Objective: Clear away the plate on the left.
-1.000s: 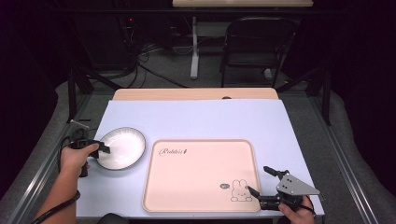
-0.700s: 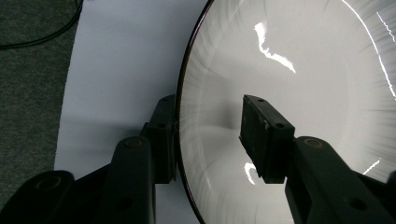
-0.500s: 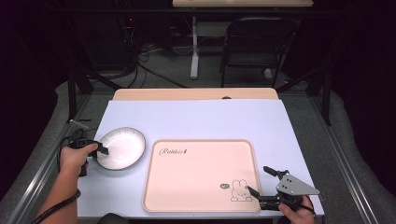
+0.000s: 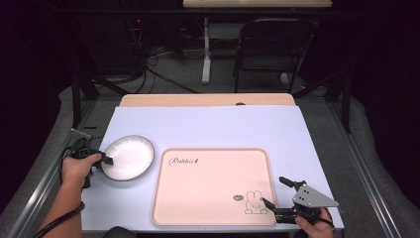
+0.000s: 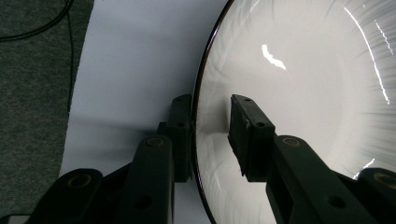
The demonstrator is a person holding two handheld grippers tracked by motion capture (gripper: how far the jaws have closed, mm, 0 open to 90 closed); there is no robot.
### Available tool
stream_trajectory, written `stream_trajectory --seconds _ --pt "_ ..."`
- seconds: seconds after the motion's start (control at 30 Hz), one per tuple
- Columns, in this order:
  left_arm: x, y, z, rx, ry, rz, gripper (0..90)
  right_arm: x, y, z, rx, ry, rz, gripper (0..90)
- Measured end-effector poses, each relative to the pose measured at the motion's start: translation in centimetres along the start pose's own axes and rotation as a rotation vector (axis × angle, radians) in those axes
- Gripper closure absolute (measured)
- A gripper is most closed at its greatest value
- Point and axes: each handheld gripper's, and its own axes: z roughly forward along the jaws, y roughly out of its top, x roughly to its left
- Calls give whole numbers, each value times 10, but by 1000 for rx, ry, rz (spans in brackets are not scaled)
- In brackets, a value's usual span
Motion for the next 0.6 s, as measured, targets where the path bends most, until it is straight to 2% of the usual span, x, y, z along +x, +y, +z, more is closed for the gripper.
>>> stream_trajectory --seconds 0.1,0.43,0.6 --pt "3 0 0 -7 -24 -13 719 0 0 0 1 1 0 143" --pt "5 0 -2 2 -61 -56 775 0 0 1 3 1 -2 144" --pt "1 1 -6 5 -63 -53 800 0 0 0 4 1 1 143"
